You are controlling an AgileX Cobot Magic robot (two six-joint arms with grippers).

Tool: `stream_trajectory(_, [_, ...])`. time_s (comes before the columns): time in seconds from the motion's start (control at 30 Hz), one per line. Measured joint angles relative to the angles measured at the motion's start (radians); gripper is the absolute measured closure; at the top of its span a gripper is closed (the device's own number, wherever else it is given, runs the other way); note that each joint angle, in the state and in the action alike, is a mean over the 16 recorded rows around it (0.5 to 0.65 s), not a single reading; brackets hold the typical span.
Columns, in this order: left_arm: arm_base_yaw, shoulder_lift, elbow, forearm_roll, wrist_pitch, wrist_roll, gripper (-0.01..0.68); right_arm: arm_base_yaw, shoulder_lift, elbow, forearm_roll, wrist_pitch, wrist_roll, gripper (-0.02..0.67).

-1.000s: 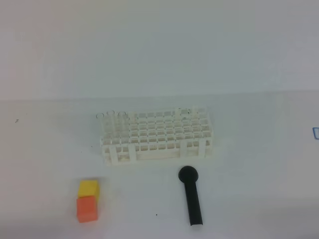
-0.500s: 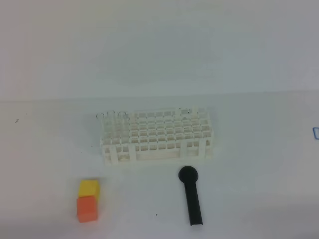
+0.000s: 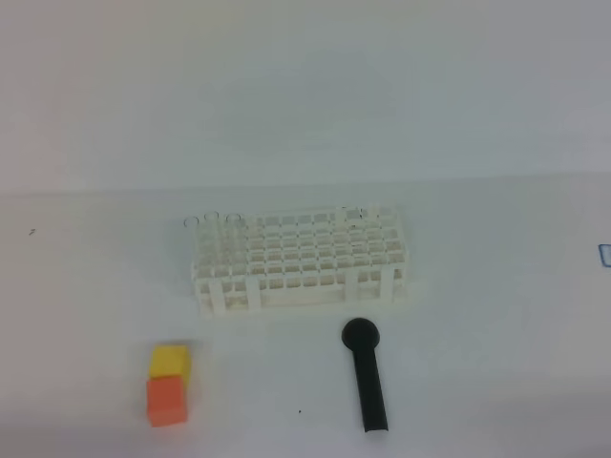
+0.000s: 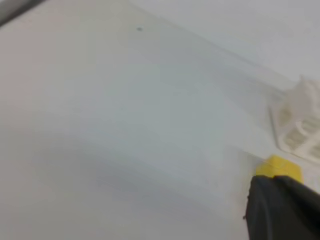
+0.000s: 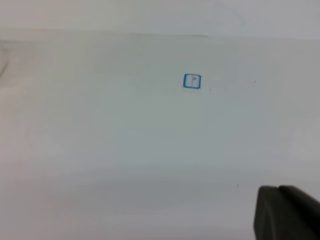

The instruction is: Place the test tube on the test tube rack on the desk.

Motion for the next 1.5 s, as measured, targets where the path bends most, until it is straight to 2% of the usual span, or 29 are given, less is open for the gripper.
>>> stream_trajectory(0.3, [-0.193, 0.0, -0.006, 0.04, -0.012, 0.029, 0.673, 0.0, 0.0, 0.0, 0.0, 0.0, 0.0, 0.65])
stream_trajectory(0.53, [-0.229, 0.0, -0.008, 0.048, -0.016, 0.048, 0.673, 0.0, 0.0, 0.0, 0.0, 0.0, 0.0, 0.65])
stream_trajectory(0.67, [-0.229, 0.0, -0.008, -0.003, -0.015, 0.112, 0.673, 0.0, 0.0, 0.0, 0.0, 0.0, 0.0, 0.65])
stream_trajectory(0.9, [-0.223, 0.0, -0.008, -0.163, -0.005, 0.314, 0.673, 0.0, 0.0, 0.0, 0.0, 0.0, 0.0, 0.65])
stream_trajectory(1.1, [-0.167, 0.0, -0.008, -0.29, 0.01, 0.46, 0.673, 0.0, 0.0, 0.0, 0.0, 0.0, 0.0, 0.65])
stream_trajectory(1.3, [-0.078, 0.0, -0.008, -0.322, 0.021, 0.45, 0.673, 0.0, 0.0, 0.0, 0.0, 0.0, 0.0, 0.65])
stream_trajectory(1.5, [-0.006, -0.001, -0.006, -0.241, 0.017, 0.407, 0.673, 0.0, 0.0, -0.001, 0.0, 0.0, 0.0, 0.65])
